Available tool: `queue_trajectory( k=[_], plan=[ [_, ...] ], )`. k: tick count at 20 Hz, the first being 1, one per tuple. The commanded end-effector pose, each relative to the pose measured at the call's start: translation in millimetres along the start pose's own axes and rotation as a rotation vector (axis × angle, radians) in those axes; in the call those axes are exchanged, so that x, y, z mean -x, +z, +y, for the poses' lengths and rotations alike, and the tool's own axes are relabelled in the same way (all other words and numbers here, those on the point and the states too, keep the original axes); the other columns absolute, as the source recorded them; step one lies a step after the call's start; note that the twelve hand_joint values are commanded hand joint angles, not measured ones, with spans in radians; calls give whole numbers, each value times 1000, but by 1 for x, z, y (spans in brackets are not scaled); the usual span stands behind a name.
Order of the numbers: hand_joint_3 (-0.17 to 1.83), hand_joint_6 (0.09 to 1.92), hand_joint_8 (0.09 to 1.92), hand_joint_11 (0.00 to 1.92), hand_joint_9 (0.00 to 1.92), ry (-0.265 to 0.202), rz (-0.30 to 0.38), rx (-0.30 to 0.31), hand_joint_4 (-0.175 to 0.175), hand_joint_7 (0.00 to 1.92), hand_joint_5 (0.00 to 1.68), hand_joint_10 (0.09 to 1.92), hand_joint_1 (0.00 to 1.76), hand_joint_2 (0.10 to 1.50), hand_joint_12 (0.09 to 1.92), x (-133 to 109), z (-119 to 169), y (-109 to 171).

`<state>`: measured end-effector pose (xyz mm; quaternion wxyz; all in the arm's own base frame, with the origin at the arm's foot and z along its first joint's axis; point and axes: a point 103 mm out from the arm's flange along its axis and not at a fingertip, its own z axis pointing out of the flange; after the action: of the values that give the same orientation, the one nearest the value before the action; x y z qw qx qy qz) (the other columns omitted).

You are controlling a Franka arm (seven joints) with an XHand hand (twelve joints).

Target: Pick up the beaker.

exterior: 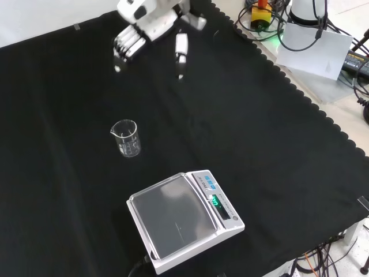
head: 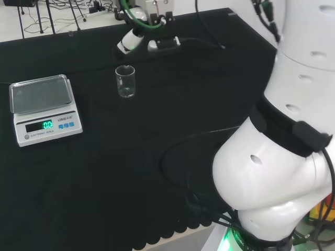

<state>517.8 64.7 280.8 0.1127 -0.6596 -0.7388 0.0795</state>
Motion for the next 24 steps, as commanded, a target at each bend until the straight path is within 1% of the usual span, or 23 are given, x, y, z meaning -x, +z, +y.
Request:
queue_trajectory(
  k=[1,5,10,13,18,24],
  plan=[
    [191,87,504,0,0,-41,7,-17,65,0,0,855,646,744,1053,2,67,22],
    [188,87,488,0,0,-38,11,-41,66,0,0,853,646,746,1054,9,87,34],
    [186,87,476,0,0,-24,9,-65,67,0,0,851,646,747,1053,23,101,47],
    [185,87,473,0,0,-12,21,-80,67,0,0,850,646,748,1052,34,109,55],
    [184,87,469,0,0,-4,44,-104,67,0,0,849,646,749,1051,48,120,71],
    [181,87,452,0,0,-6,57,-132,68,0,0,847,647,752,1050,52,128,88]
  ],
)
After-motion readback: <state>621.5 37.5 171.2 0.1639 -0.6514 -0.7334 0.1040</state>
